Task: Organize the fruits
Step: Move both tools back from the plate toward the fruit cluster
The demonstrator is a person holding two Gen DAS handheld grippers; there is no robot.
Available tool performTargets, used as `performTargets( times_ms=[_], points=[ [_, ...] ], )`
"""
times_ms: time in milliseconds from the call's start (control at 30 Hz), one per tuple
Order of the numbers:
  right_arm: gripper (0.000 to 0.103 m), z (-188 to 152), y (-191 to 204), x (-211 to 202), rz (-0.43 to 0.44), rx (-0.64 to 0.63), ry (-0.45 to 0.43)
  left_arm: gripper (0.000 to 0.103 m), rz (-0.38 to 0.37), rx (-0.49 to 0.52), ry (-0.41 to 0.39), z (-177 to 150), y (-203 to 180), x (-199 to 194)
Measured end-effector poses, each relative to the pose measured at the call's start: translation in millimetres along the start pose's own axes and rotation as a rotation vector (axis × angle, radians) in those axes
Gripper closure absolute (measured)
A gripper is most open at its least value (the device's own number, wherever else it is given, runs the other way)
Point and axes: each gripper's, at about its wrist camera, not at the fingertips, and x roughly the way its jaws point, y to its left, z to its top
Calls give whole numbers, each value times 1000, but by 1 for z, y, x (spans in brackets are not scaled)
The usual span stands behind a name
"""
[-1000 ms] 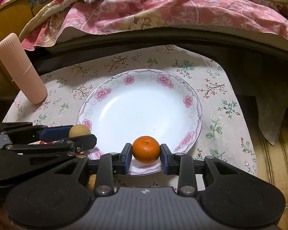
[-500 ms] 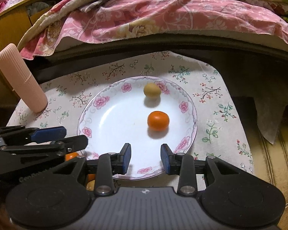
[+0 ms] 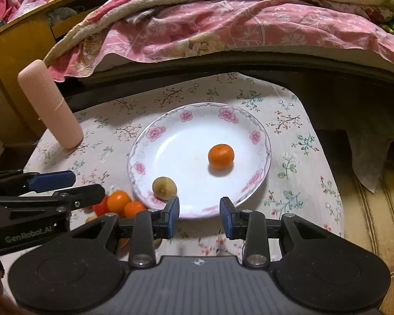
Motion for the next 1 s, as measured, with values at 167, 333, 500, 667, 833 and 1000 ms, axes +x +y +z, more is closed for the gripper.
performTargets(
  times_ms=[167, 333, 500, 667, 833, 1000],
  points=[
    [67, -9, 5, -12, 10, 3, -5, 45, 4, 1, 3, -12, 3, -18],
    [66, -21, 20, -21, 26, -37, 4, 42, 6, -1, 25, -25, 9, -29],
    [66, -32, 26, -25, 33, -57, 21, 42, 6, 27, 59, -42, 4, -27],
    [65, -40, 29, -28, 43, -74, 33, 42, -4, 60, 75, -55, -3, -21],
    [65, -44, 28, -23, 43, -85, 58, 42, 3, 68, 93, -64, -4, -11],
    [65, -43, 28, -18, 55, -89, 68, 43, 8, 58, 98, -66, -1, 1]
  ],
)
